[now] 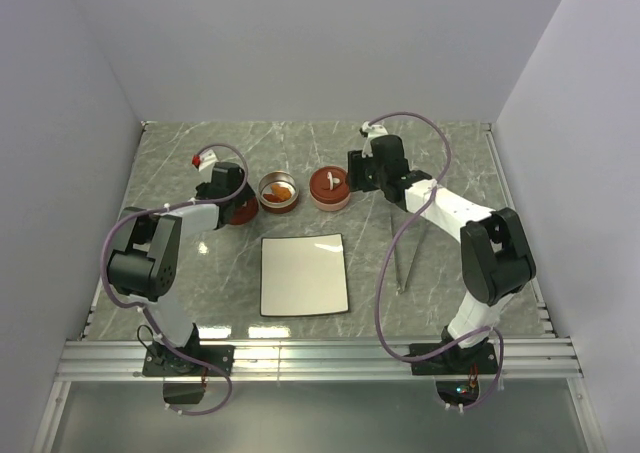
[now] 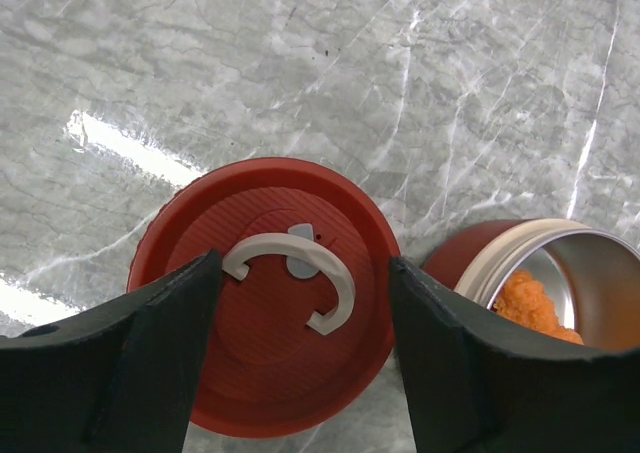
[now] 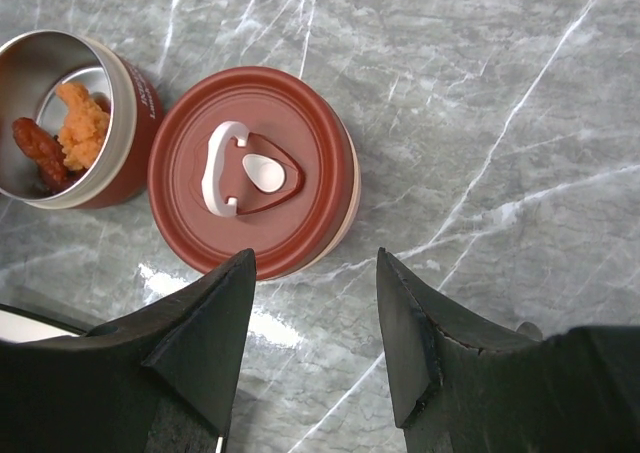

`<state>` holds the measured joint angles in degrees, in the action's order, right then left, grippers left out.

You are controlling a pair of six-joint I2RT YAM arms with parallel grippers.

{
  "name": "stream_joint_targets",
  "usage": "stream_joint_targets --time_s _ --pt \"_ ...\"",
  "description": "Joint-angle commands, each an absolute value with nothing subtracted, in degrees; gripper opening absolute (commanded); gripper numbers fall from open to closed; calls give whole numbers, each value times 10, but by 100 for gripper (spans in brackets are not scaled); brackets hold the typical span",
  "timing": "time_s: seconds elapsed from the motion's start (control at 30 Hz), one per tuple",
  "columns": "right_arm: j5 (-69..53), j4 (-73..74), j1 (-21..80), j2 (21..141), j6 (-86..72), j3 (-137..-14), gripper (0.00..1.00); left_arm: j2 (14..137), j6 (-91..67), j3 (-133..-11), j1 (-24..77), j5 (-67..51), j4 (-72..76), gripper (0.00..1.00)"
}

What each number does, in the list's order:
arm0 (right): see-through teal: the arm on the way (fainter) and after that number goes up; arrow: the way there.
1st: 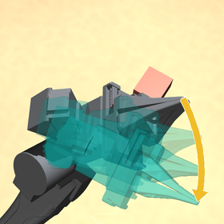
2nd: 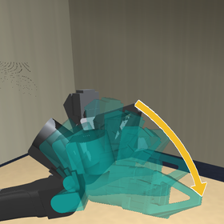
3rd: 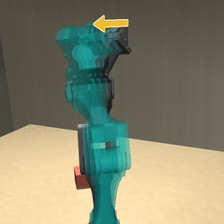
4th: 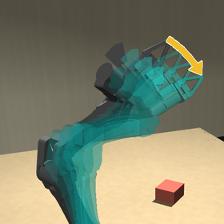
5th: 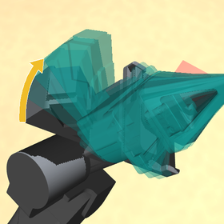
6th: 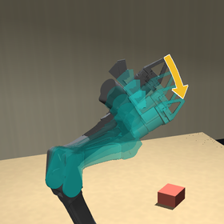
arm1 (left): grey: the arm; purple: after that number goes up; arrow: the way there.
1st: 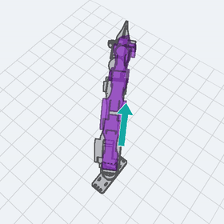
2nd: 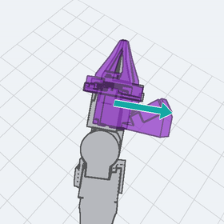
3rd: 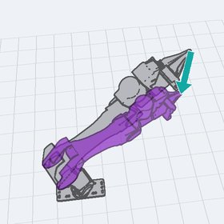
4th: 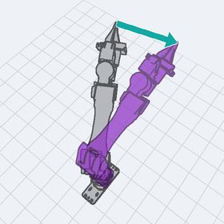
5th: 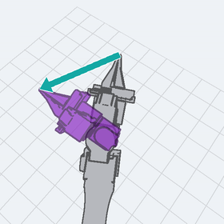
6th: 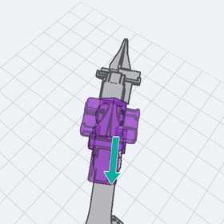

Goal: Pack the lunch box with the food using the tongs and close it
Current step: Pick up the lid of the lunch box with the left arm

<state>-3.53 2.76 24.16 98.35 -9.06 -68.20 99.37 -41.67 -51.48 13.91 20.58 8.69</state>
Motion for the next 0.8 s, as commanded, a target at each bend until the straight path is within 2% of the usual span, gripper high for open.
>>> stream_joint_targets --time_s 0.0,0.33,0.5,0.77 --pt "-42 10 236 992 -85 -691 59 998 -414 -534 134 197 91 73" --pt "-47 11 235 1002 -85 -693 59 1016 -398 -547 121 187 78 64" --pt "-47 13 235 1004 -85 -695 58 1013 -395 -545 120 187 78 54" --pt "-43 15 234 1000 -85 -694 57 1005 -386 -550 120 187 70 32"
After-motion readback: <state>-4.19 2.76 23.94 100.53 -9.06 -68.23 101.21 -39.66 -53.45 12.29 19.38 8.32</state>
